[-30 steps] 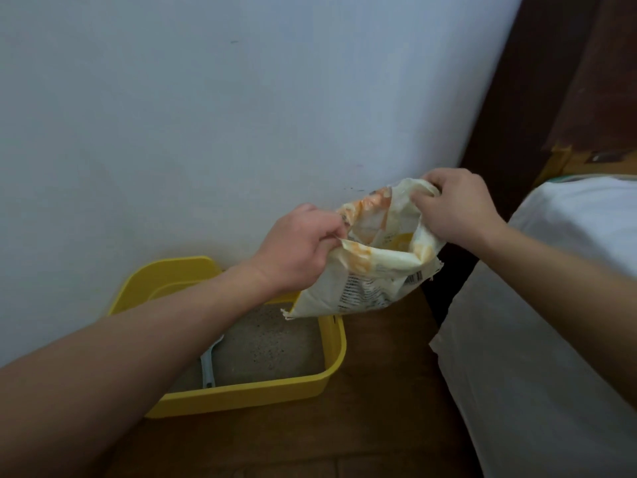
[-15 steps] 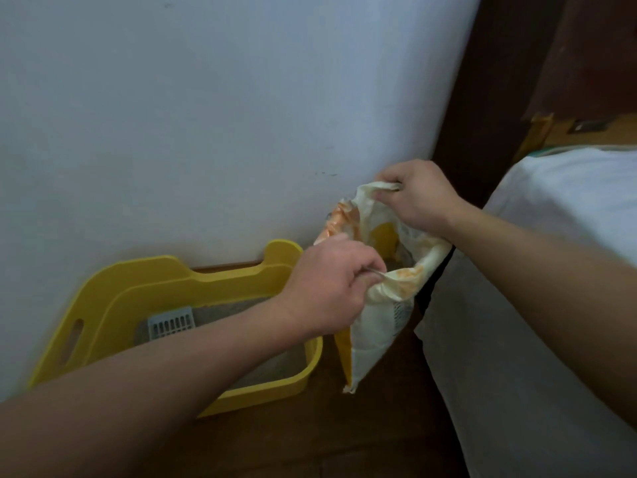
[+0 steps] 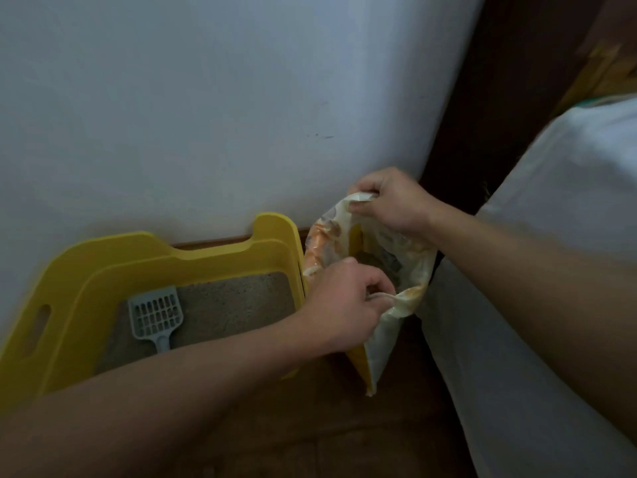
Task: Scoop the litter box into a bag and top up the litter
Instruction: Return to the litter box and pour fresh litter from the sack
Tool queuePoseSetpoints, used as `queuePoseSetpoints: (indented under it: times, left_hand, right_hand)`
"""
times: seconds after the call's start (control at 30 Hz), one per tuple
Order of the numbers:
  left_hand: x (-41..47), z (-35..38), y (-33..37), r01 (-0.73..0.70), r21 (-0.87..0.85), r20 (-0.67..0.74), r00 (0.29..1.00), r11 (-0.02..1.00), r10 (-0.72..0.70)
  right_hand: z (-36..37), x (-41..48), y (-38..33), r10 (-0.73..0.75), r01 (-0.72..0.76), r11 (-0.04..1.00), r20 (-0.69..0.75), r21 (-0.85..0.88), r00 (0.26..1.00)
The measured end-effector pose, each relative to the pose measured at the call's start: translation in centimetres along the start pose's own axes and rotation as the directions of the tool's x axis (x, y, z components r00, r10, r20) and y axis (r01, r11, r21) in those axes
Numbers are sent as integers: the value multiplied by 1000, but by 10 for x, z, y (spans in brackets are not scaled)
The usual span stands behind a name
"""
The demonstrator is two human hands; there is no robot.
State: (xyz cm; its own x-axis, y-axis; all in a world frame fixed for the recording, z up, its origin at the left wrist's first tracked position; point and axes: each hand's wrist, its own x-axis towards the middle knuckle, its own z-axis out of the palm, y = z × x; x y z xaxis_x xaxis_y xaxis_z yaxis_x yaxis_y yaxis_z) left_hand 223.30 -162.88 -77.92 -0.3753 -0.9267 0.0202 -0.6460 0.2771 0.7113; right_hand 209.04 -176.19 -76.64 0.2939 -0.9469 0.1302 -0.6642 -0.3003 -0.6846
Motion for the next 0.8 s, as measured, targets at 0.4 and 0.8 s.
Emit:
queuePoseSetpoints:
  times: [0.4,0.8]
  left_hand:
    - [6,34,-27,155,-28,207,967,987,-146]
    - [22,52,-30,169,91,250,950,981,-187]
  right_hand:
    - [32,2,46,105,-111,990,69,85,992]
    - [66,-1,70,183,-190,977,75,97,980]
